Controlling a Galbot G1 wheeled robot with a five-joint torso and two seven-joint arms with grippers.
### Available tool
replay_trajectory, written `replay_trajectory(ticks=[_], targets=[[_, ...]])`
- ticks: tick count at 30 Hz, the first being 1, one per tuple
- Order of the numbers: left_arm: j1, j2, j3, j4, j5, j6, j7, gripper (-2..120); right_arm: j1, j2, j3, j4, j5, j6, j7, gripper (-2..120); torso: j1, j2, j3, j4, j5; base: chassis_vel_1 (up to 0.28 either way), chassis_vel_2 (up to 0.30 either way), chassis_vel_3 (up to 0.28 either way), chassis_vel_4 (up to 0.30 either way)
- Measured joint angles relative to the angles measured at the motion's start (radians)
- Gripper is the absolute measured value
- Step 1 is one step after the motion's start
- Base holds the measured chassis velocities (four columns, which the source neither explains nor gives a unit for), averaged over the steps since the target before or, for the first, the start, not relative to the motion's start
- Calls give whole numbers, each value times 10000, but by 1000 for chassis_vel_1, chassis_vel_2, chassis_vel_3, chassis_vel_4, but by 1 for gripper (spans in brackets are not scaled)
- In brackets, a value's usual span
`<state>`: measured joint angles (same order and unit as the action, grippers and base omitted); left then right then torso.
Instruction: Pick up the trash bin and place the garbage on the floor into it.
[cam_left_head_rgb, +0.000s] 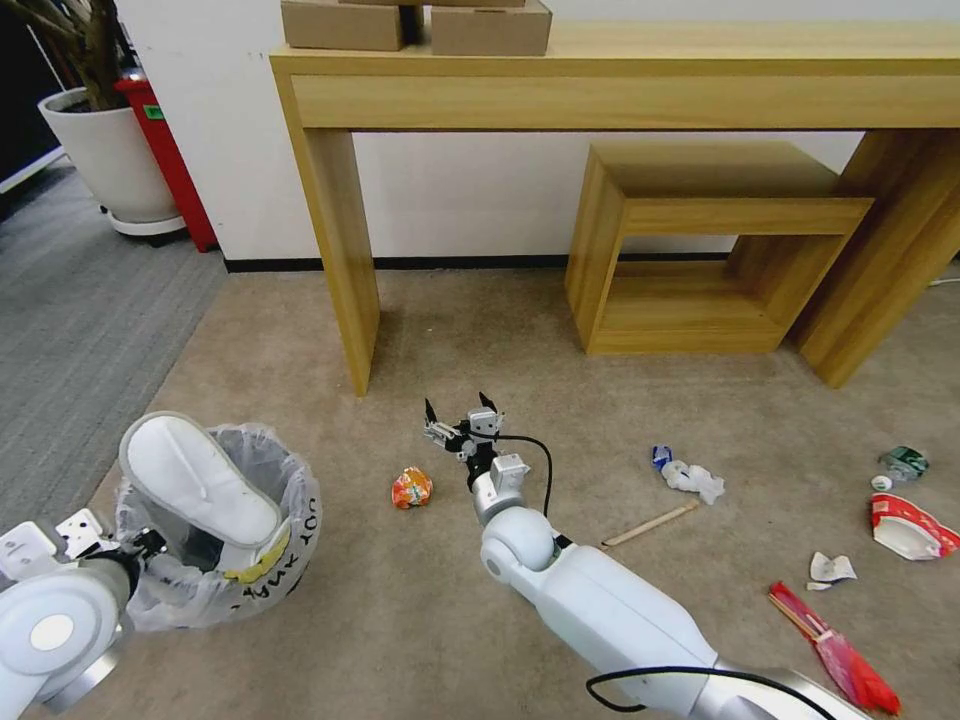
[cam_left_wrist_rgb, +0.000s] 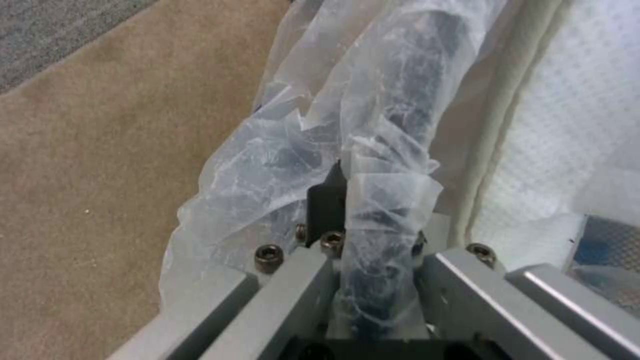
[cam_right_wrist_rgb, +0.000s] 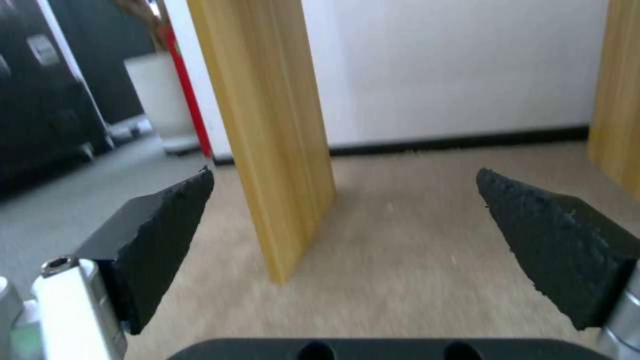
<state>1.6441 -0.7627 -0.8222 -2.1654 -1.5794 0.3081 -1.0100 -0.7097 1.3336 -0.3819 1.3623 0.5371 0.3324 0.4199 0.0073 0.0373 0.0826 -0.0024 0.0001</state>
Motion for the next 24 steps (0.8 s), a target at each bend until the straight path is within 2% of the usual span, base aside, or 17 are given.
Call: replay_trajectory(ticks=[2,12,20,24], targets=[[83,-80,0,-44,66,0,-5,0,-137,90,184,-1,-366,540,-176,100,0,0,1,0,0,0,0,0,0],[298,-345,-9,-259,245,14,-8,0,-539,139,374,504,-563,1268,-757,100,0,1,0,2,-1,0,0,0,0],[374,-451,-28,-298,316,30,-6,0,-392,172,272,421,-515,1357,-928,100,-1,1,0,4,-2,-18,21,20,-19],[369,-481,-26,-298,335,37,7,0,-314,231,209,394,-673,1319,-819,100,-1,0,0,3,-1,-124,128,134,-118]])
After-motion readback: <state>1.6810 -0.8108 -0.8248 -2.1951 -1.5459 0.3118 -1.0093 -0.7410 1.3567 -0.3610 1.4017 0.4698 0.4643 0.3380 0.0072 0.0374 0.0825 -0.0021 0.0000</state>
